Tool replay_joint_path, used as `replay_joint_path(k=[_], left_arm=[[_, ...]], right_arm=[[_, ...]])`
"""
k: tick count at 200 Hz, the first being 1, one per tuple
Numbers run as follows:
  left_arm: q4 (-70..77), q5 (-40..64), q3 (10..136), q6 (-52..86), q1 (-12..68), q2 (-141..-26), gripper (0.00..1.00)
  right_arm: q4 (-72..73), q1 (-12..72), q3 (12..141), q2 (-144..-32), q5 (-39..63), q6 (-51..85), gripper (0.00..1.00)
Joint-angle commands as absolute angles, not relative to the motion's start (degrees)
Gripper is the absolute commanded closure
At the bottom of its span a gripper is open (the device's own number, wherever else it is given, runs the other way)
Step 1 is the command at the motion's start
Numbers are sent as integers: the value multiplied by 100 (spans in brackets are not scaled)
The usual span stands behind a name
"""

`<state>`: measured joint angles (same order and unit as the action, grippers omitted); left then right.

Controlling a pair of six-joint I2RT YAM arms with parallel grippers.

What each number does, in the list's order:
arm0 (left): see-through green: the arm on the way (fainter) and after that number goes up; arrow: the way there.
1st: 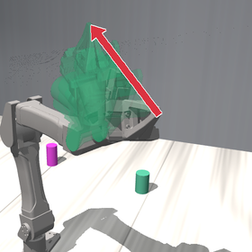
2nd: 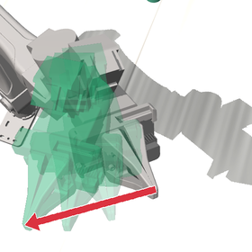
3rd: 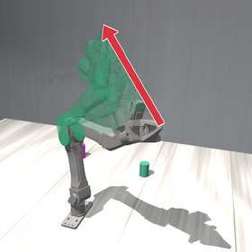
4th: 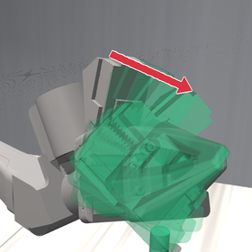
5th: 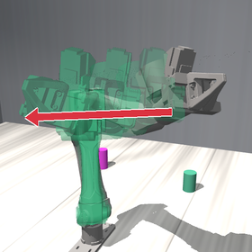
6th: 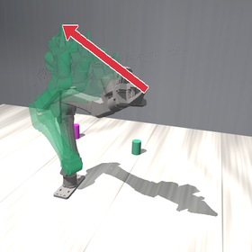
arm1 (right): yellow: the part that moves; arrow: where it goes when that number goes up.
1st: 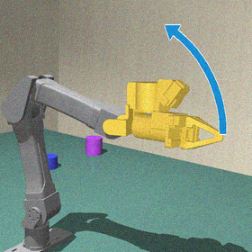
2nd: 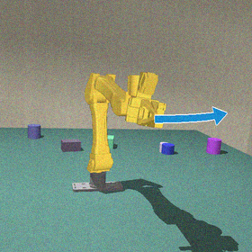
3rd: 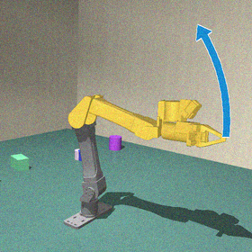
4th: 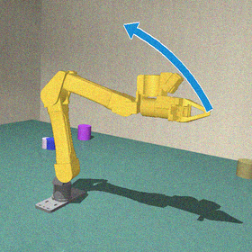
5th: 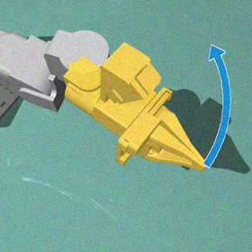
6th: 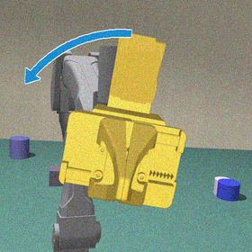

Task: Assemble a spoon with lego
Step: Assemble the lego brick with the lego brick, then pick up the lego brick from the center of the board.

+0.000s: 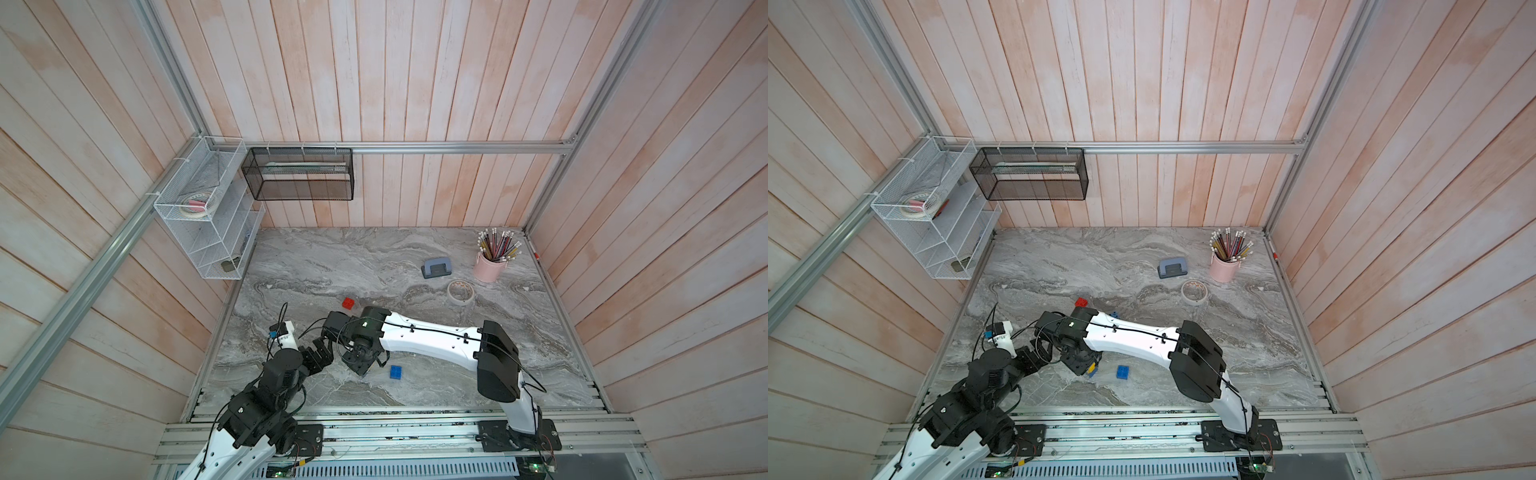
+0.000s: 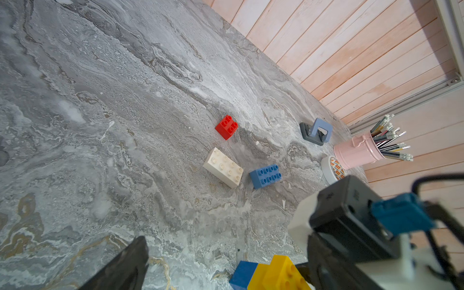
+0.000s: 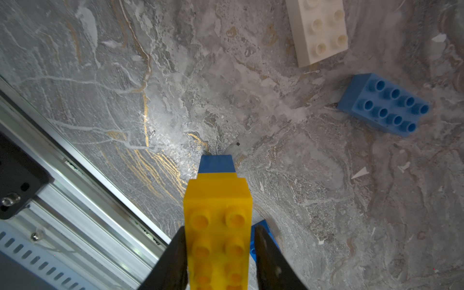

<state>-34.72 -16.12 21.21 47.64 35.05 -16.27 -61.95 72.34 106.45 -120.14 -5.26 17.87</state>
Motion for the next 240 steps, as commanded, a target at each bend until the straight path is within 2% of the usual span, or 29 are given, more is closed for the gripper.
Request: replay_joint_path(k=[1,46,75,114,137,157,178,240], left_arm=[[-3194,-1468,2276,4711,3542,-1582,0],[-3181,-1474,2421,4707,3542,-1662,0],[-3253,-1457,2755,4647,3542,-2086,0],[-3541,-1105,3652,4207,3401,-3660,0],[-3470,-371,4073,3655,2883,-4730,0],[-3504,173,4353,3106,2463,-5616,0],[-3771,294,4803,2691,2426,-6541,0],[-4047,115,5519,1849,2444,-8303,0]], right_arm=[[-6270,7303,10872,-12138,-560,1736,54],[-6268,7230,10954,-11778,-607,1683,38],[-5949,7012,10562,-11013,-616,1630,21],[-5166,6398,9555,-9852,-493,1436,10],[-4258,5787,8753,-9175,-292,1312,2],[-3184,5080,7927,-8647,329,1283,2],[-2544,4541,7355,-8423,848,1250,2],[-2270,4078,6794,-8388,1363,906,2]])
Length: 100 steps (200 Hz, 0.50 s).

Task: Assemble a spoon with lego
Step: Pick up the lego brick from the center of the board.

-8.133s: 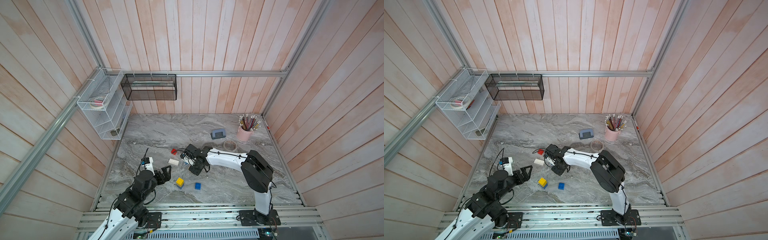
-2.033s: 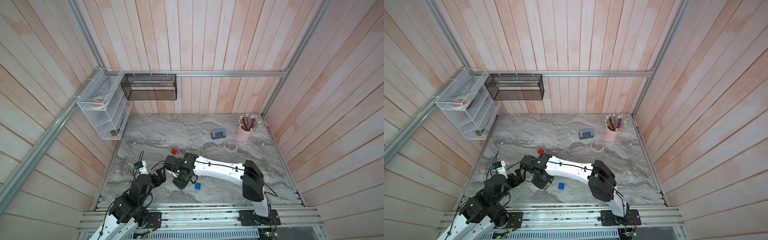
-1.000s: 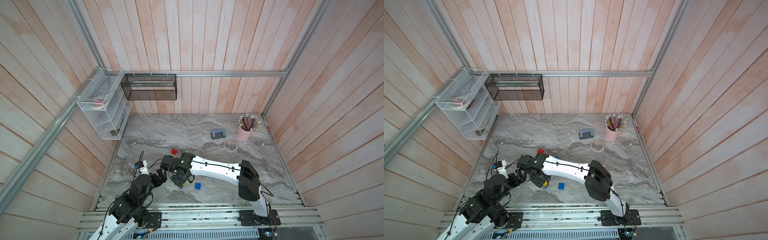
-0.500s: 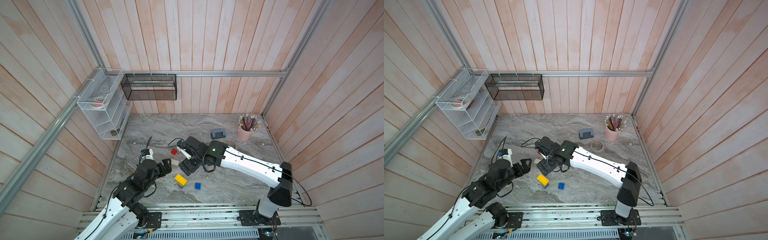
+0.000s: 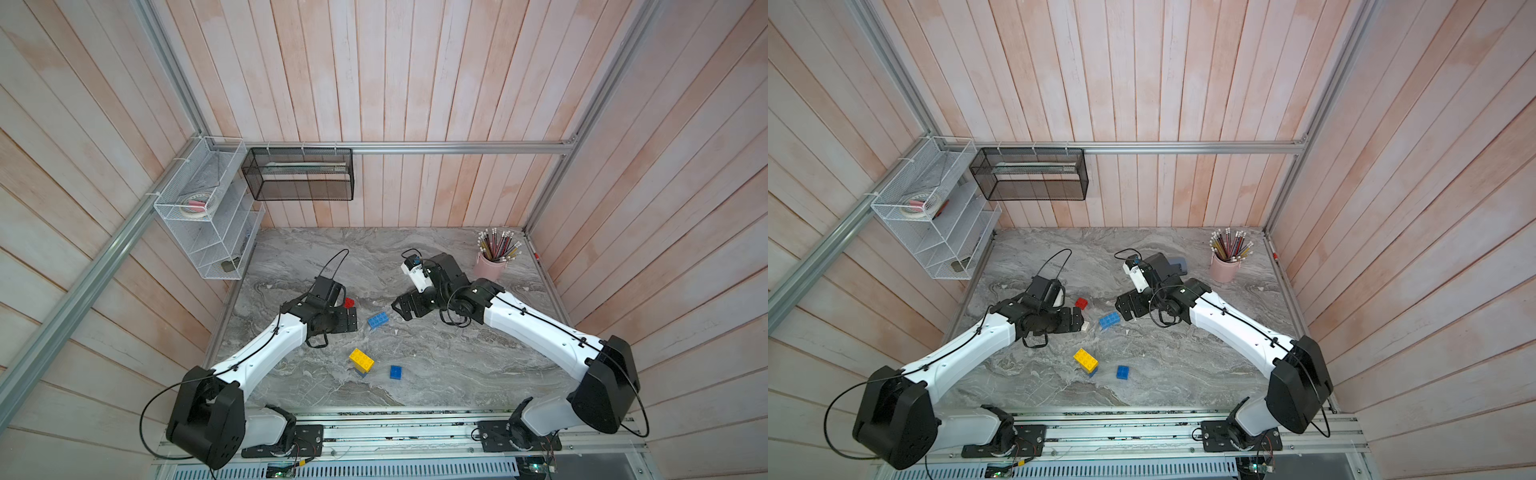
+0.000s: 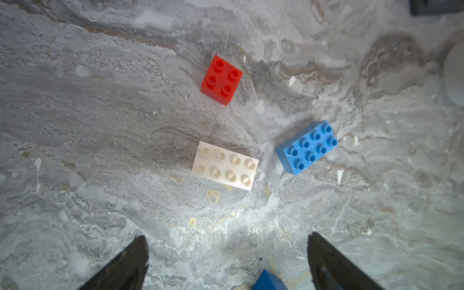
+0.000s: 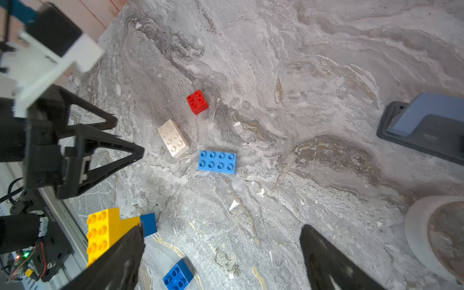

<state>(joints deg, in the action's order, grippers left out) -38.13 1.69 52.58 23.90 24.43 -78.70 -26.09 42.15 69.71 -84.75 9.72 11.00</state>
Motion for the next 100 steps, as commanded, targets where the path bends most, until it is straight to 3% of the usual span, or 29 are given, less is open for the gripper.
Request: replay_joint_path(k=[1,100], left_arm=[[-4054,88,5533,1843,2439,-8322,0],[-3872,-133,6192,1324,2450,-9731,4]], right_arm=[[-2269,4074,6785,-8386,1372,901,2],[-2109,3964,6530,-8288,1617,914,2]])
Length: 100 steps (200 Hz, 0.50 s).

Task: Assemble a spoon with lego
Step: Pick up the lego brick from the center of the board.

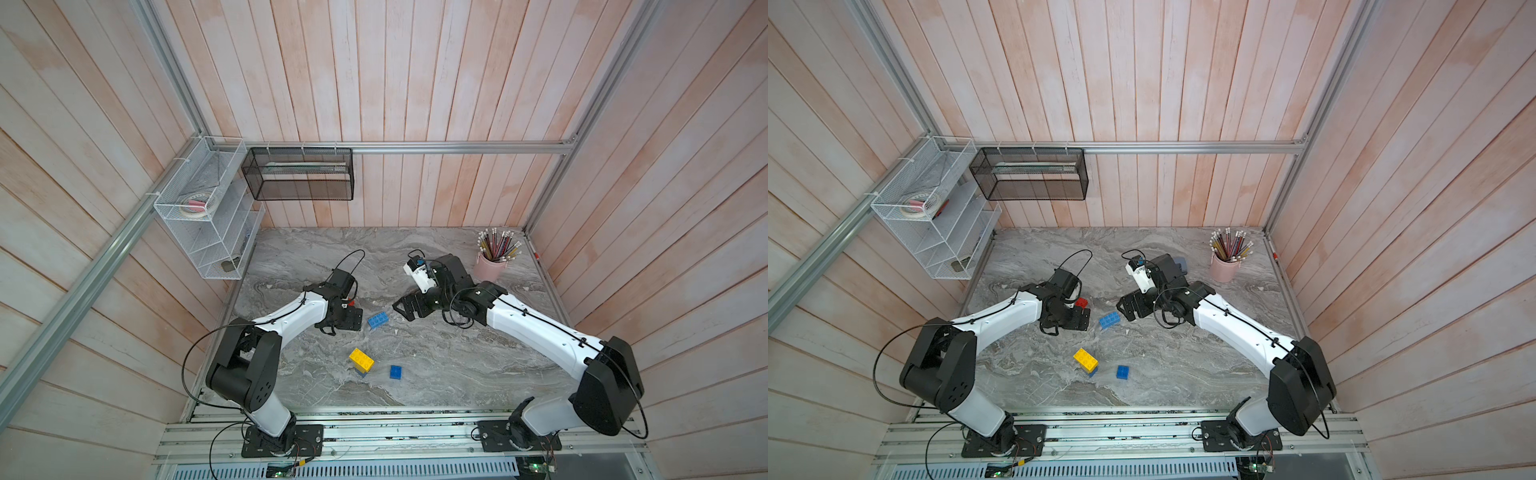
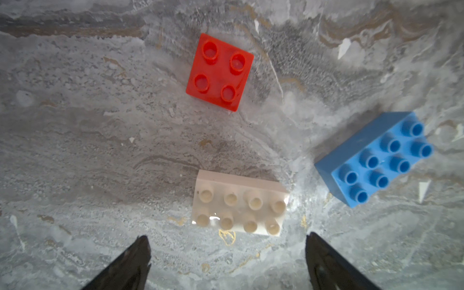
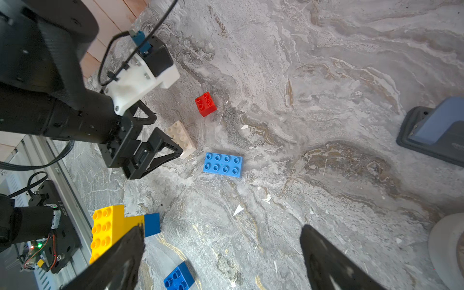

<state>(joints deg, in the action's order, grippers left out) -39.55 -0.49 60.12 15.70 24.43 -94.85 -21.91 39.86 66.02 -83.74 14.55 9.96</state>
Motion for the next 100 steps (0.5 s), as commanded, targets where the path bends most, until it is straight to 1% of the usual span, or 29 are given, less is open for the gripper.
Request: replay_joint_path(k=[1,22,77,100], left_arm=[[-3865,-137,6203,1326,2451,-9748,4],[-3802,-177,6320,1295,2452,-9911,9],[-3734,-91,6507,1231,2481,-10240,9],[-3804,-160,6574,1238,2480,-10399,13]], right_arm=[[-2114,3964,6530,-8288,1617,914,2],[-2101,3964,6517,-8295,1617,914,2],[-2109,3964,6499,-8288,1620,844,2],[-2094,3964,6486,-8279,1669,818,2]])
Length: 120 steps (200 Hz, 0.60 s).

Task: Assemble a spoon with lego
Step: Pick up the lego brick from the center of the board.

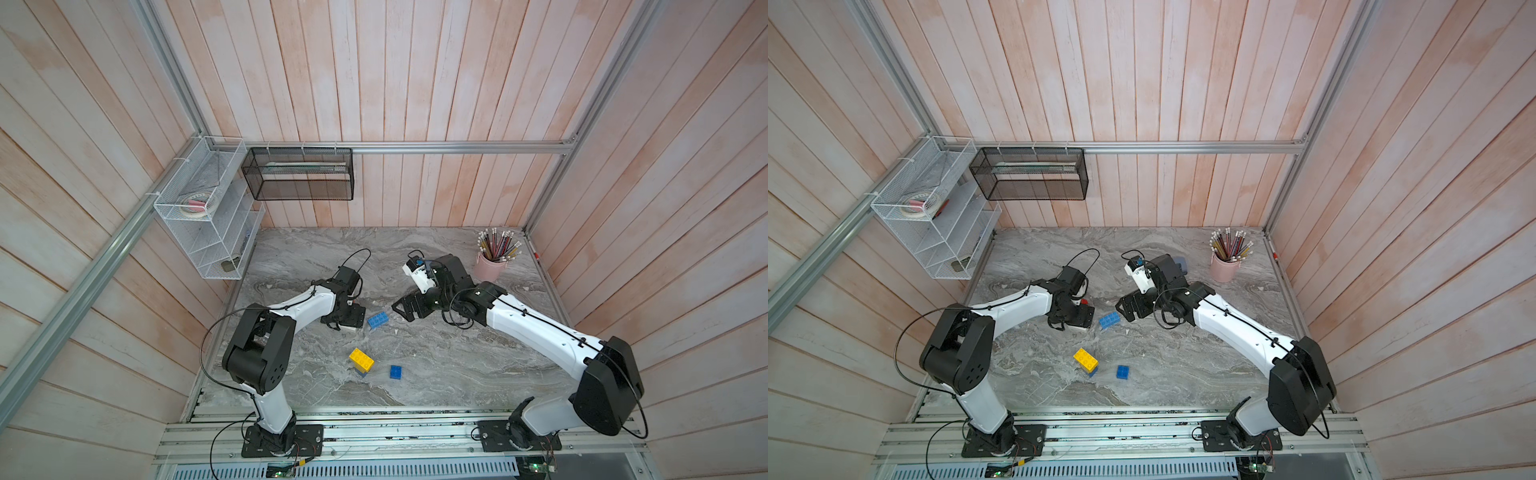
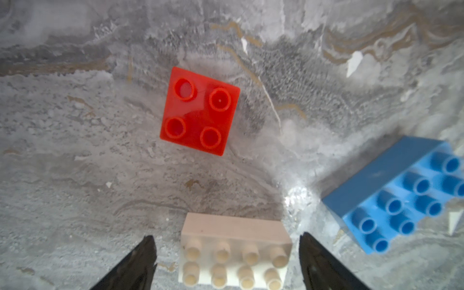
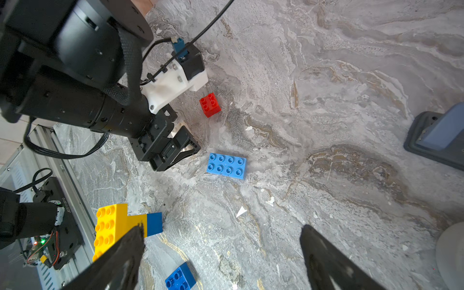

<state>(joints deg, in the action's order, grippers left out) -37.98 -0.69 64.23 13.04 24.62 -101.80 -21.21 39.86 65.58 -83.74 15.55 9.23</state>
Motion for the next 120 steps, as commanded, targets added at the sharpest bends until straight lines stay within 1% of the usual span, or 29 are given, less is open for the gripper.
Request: replay_joint_path(k=[1,34,74,97,120], left_arm=[[-3809,-159,6583,1239,2479,-10402,13],[-3889,-251,6557,1248,2478,-10486,17],[-3926,-393,6557,1241,2479,-10513,27],[-4015,-405,6601,1235,2484,-10495,37],[-4013,-378,6533,1236,2486,-10340,39]], right_arm=[[-2097,3964,6482,-8279,1665,818,2],[-2110,3964,6469,-8237,1643,791,2],[-2128,3964,6469,-8242,1650,765,2],[-2140,3964,6461,-8227,1617,765,2],[-2164,3964,6428,-8210,1582,765,2]])
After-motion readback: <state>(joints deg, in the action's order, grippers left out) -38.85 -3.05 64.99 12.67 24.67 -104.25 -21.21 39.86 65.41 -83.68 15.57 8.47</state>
